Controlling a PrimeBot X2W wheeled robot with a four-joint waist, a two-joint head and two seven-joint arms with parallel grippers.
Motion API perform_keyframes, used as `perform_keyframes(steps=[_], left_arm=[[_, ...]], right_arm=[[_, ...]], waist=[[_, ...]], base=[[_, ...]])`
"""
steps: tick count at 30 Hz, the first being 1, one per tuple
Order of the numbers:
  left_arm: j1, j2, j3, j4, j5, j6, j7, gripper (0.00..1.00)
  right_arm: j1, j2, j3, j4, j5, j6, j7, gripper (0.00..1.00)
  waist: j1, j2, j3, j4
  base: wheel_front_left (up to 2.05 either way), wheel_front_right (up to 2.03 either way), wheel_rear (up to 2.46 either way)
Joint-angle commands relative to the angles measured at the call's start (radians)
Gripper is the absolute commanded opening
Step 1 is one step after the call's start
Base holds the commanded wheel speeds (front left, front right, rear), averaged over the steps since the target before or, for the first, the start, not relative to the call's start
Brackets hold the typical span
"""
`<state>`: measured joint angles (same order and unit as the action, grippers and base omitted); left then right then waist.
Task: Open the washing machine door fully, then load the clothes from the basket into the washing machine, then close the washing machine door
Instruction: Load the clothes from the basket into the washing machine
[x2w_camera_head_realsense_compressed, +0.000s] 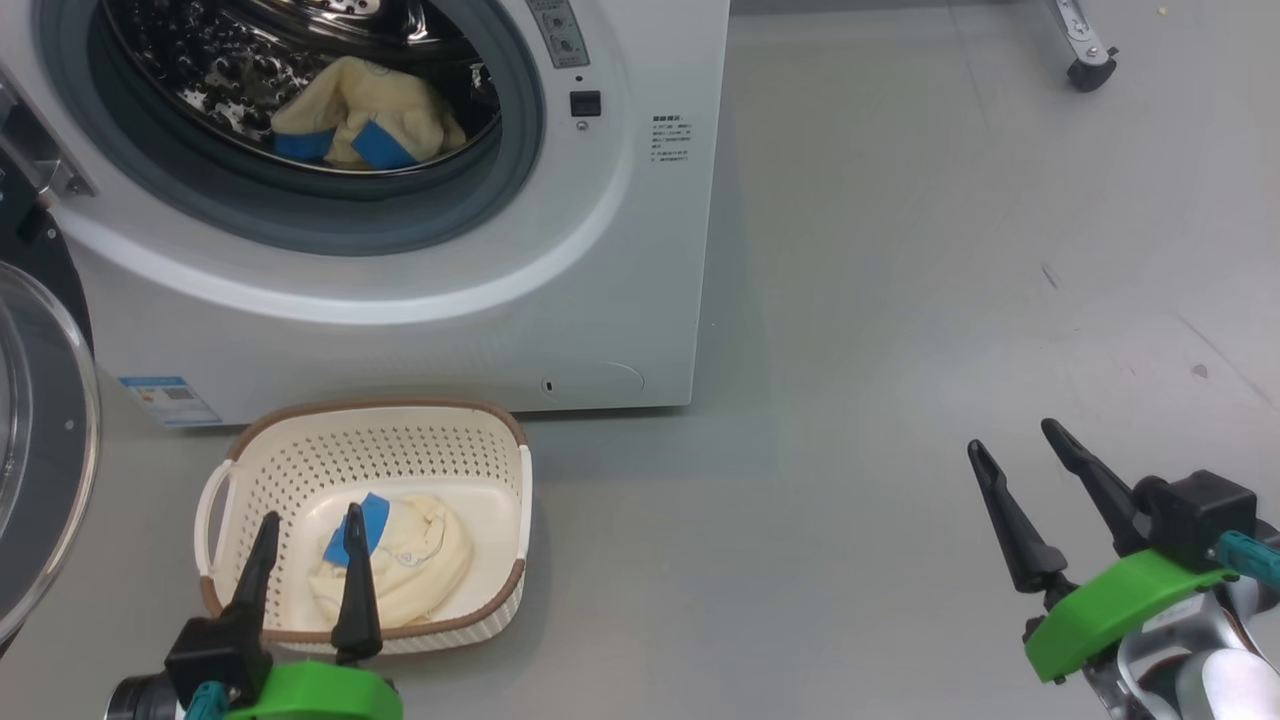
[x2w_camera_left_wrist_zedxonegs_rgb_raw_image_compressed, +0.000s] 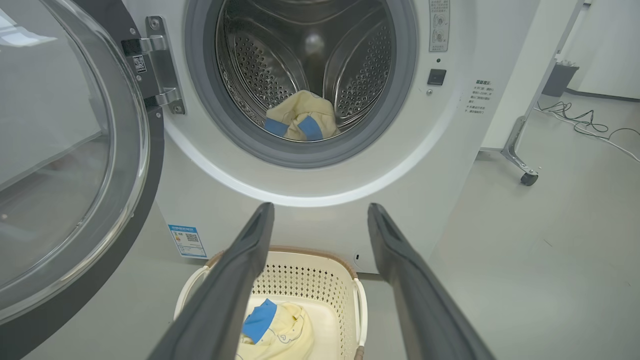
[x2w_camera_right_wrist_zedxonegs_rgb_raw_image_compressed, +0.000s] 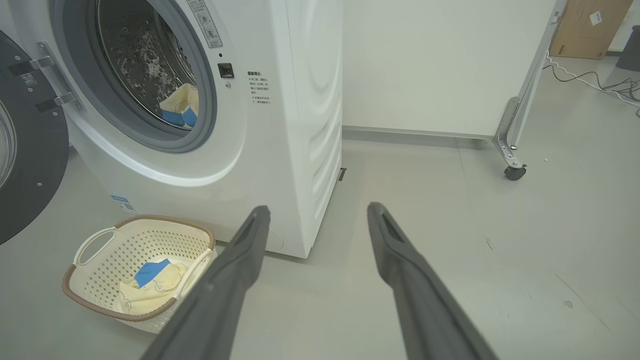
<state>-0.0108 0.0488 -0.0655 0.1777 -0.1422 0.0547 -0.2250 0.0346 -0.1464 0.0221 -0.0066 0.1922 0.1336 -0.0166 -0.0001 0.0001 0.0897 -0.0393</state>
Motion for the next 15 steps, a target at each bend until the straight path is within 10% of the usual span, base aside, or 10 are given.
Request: perform_keyframes(steps=[1, 15], left_arm=[[-0.032, 0.019, 0.033, -0.032, -0.006, 0.005, 0.002, 1.0], [-0.107, 0.041, 0.011, 0.066, -0.006, 0.0, 0.052, 1.0]], right_arm=[[-0.03, -0.02, 0.019, -0.032, -0.002, -0.003, 0.0, 1.0], [-0.054, -0.021, 0.038, -0.042, 0.003, -0.003, 0.0, 1.0]], waist=[[0.0001, -0.0001, 0.001, 0.0], [0.0001, -0.0001, 0.047, -0.011]], base=[[0.0, 0.0, 0.0], [0.0, 0.0, 0.0]])
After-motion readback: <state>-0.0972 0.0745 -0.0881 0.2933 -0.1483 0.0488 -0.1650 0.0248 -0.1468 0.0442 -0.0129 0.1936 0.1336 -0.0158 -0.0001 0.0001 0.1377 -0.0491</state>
